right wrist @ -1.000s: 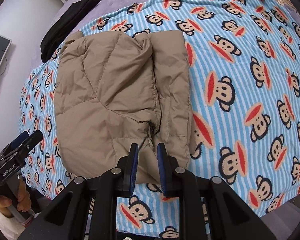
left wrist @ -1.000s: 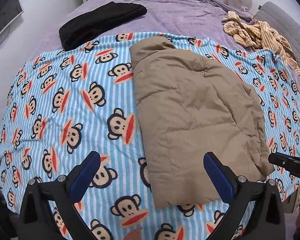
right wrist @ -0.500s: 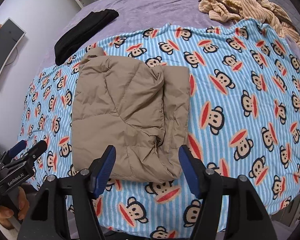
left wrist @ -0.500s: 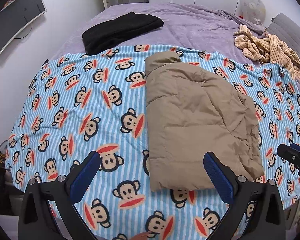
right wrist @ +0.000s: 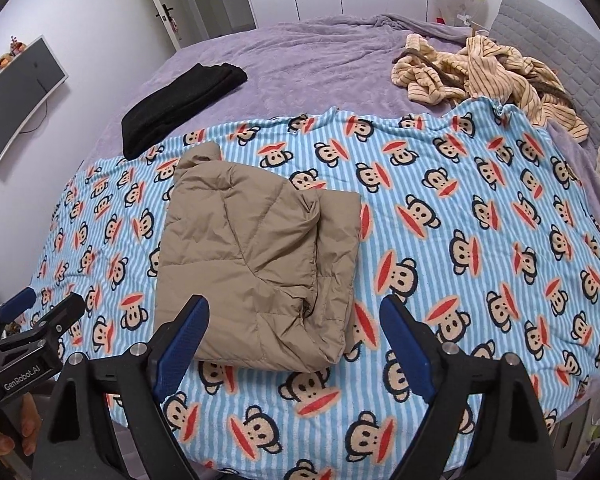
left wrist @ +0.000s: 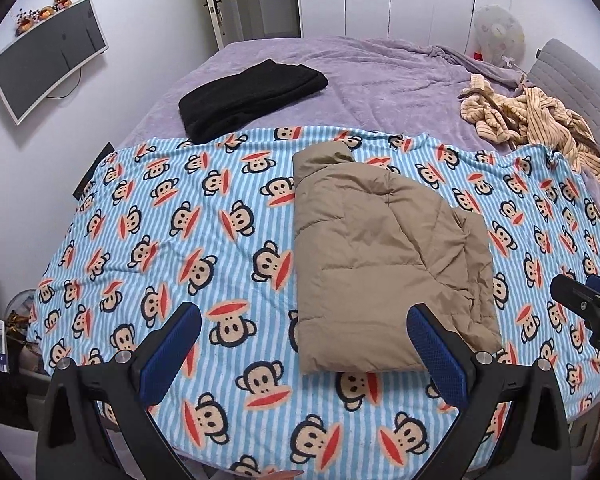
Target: Fold large clothes
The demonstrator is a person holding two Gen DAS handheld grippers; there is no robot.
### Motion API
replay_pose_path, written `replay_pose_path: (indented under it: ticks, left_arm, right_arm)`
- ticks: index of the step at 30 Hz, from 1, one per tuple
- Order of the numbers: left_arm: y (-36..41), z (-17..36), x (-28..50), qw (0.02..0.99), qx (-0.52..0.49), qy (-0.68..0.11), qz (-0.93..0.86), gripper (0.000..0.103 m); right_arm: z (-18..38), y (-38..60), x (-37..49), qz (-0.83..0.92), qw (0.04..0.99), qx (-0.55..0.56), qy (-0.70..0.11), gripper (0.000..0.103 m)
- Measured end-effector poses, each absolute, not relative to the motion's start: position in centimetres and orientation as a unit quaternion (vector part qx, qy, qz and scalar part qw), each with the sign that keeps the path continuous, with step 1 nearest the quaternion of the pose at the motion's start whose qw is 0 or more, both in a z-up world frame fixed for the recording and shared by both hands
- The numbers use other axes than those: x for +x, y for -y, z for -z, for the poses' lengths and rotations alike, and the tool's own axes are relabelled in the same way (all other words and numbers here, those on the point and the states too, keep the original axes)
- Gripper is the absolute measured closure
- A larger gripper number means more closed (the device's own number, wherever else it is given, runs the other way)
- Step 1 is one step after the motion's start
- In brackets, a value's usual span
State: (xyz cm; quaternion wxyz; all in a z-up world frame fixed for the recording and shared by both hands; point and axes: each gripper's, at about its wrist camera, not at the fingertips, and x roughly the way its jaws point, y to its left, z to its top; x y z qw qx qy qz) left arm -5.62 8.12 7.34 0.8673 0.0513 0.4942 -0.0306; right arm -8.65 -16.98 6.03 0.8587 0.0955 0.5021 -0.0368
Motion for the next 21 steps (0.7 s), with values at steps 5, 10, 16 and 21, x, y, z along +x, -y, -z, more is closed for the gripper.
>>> replay_pose_path:
  ticks: [5, 10, 16, 21]
  left_arm:
    - [-8.6, -7.8, -6.2, 0.868, 0.049, -0.494, 0.02, 0.0]
    - [-8.9, -7.9, -6.6, 0.867, 0.042, -0.496, 0.016, 0.0]
    - [-9.0, -7.8, -6.8, 0.866, 0.04, -0.498, 0.015, 0.0]
    - [-9.0, -7.8, -6.9, 0.866, 0.038, -0.498, 0.014, 0.0]
  right_arm:
    - [-6.7, 17.1, -9.1, 0.045, 0.862, 0.098, -0.495, 0.014]
    - [-7.0, 16.8, -9.6, 0.047, 0.864, 0.093, -0.492, 0.014]
    - [-7.0, 16.6, -9.8, 0.046, 0.864, 0.089, -0.493, 0.014]
    - [-7.0, 16.4, -10.1, 0.048, 0.864, 0.092, -0.493, 0.014]
